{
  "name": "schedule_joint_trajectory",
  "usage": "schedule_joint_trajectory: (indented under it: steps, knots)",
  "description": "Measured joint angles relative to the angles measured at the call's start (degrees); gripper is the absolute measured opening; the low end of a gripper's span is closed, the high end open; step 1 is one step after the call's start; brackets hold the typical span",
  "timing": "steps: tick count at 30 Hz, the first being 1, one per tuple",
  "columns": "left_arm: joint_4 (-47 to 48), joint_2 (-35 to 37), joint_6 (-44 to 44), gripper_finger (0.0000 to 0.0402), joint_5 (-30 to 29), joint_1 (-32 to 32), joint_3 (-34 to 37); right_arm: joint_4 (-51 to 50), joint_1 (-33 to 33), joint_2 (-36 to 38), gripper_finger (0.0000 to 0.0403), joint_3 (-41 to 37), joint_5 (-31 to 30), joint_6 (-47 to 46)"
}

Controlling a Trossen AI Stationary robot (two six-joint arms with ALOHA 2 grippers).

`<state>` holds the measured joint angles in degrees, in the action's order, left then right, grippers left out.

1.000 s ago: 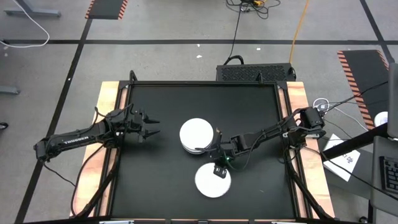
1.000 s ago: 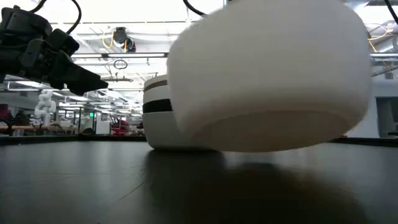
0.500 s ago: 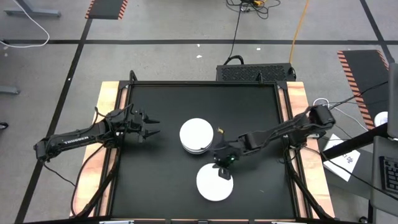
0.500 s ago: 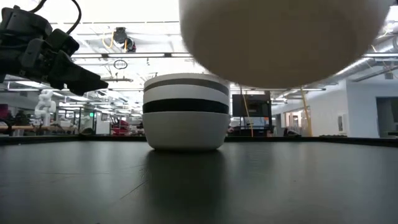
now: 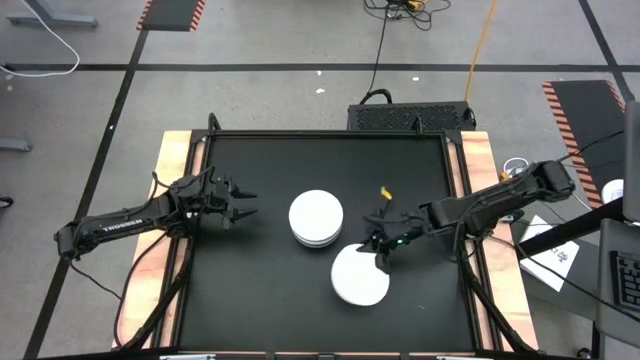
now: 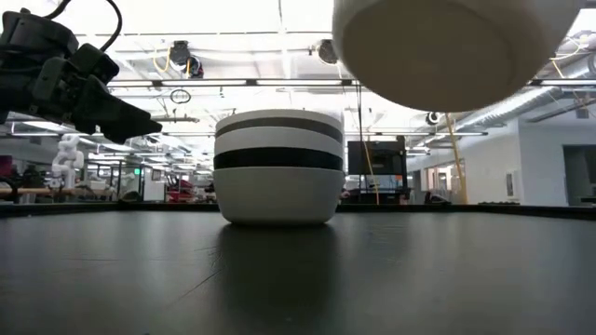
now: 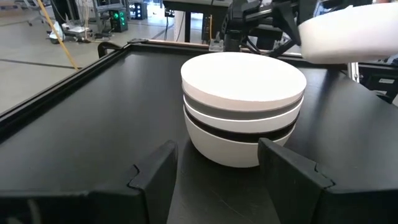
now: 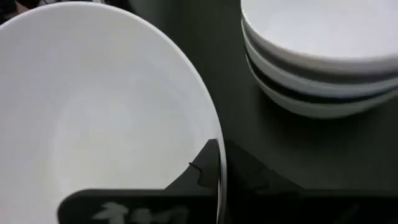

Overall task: Nest bowls inside each other
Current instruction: Stack the white bowl on top of the white bowl

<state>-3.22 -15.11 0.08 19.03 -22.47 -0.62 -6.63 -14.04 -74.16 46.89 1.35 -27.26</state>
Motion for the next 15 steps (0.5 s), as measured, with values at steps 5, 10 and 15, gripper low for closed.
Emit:
schedule_joint_trajectory:
  steps: [5, 10, 15]
  knots:
    - [0.0, 0.0, 0.0, 0.0223, 0.0, 0.0, 0.0, 6.4, 0.1, 7.4, 0.0001, -9.1, -0.2, -1.1]
    - [-0.2, 0.0, 0.0, 0.0223, 0.0, 0.0, 0.0, 8.6, 0.6, 13.4, 0.0, -16.0, -3.1, -0.3]
    - [-1.1, 0.0, -0.2, 0.0223, -0.1, 0.0, 0.0, 12.6, 1.8, 17.9, 0.0, -21.8, -4.9, 0.0]
